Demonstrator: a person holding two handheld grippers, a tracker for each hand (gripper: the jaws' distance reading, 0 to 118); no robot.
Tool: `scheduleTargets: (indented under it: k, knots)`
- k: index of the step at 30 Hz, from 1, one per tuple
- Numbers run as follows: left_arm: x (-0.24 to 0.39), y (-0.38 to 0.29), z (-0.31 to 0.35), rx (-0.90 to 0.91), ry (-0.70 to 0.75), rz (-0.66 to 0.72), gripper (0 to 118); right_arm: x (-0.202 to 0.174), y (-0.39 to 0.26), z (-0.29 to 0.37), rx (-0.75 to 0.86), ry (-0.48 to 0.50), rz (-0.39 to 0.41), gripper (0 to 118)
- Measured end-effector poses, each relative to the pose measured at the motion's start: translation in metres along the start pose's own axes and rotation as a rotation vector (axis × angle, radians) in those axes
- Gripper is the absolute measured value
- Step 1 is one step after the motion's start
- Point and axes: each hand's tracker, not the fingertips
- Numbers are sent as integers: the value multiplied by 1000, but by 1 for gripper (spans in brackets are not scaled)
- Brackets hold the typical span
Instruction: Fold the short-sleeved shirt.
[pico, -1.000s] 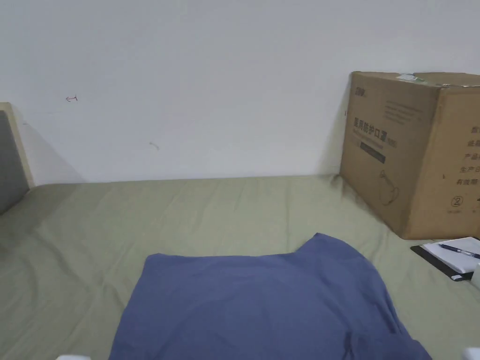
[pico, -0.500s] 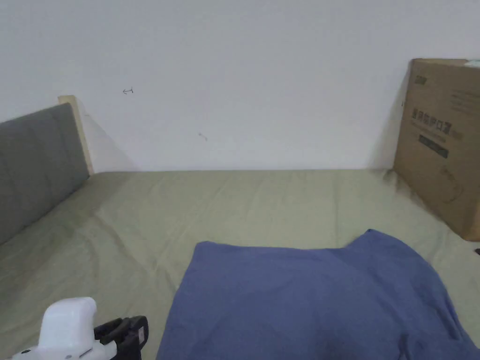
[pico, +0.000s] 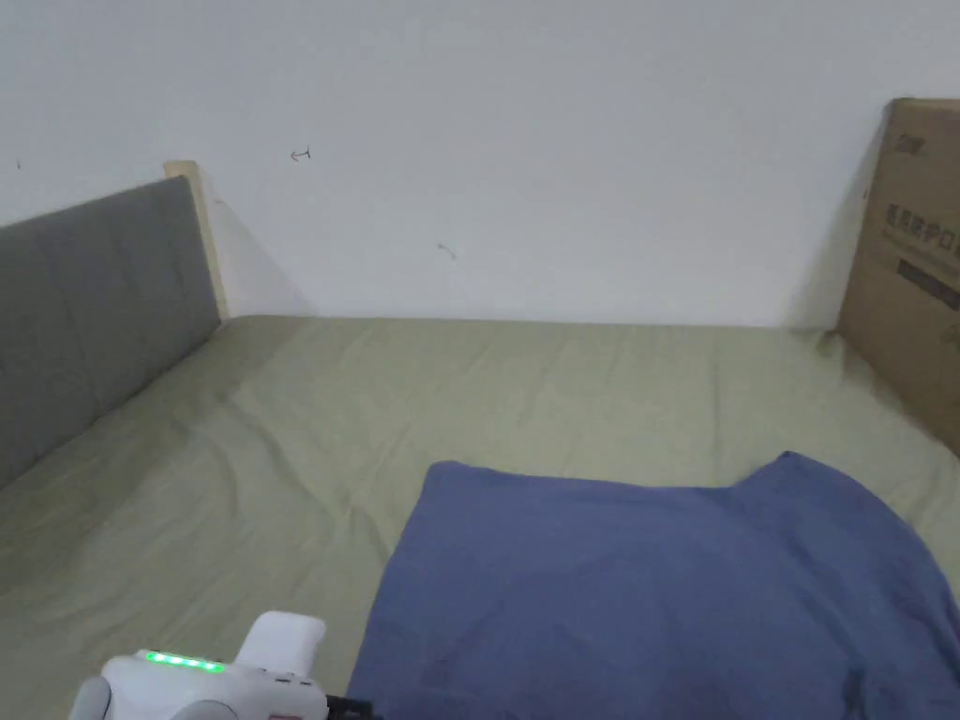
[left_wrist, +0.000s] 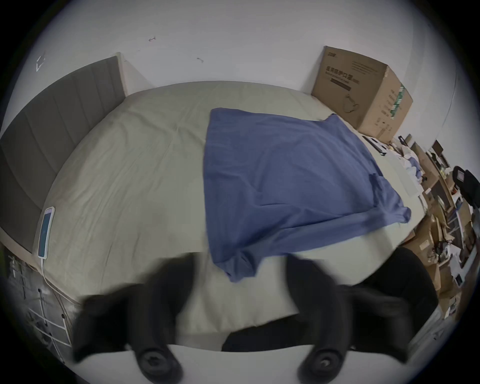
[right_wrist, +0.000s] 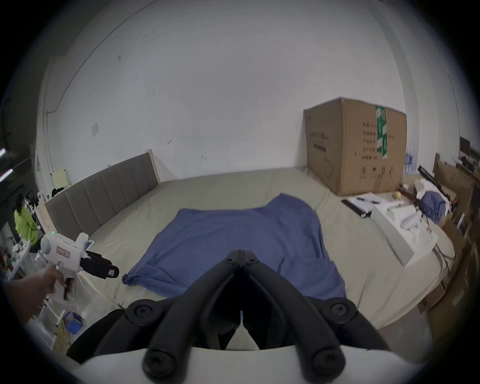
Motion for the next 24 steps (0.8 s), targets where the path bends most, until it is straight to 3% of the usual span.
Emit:
scheduleTargets:
  k: [1,2,7,8,9,11,14,19,22,24]
  knots:
    - [-2,-2,-4,11,24,4,112,0,-2,-2,-15,1,-17,0]
    - [-2,-5,-9,18,28,6,117,1,-4,-4,-25,7,-31,0]
    - [-3,-9,-36,-21,17,13,116,-1,-7,-11,-61,18,-48,0]
    - [-2,-8,-42,-39,19,11,104,-1,-7,-15,-72,18,-43,0]
    - [-5,-6,-45,-42,-4,1,80,-3,-7,-18,-82,14,-36,0]
    - [-1,-7,-55,-51,-36,-50,14,-5,-9,-24,-99,10,-33,0]
    - [2,-14,-63,-49,-19,-164,4,-1,-9,-33,-126,7,-70,0]
    - [3,-19,-46,44,-26,-126,3,20,-9,-36,-120,-19,-109,0]
    - [6,-18,-29,120,-24,-104,3,53,-9,-37,-124,-96,-78,0]
    - [10,-19,-21,149,-24,-106,3,86,-13,-45,-192,-58,-81,0]
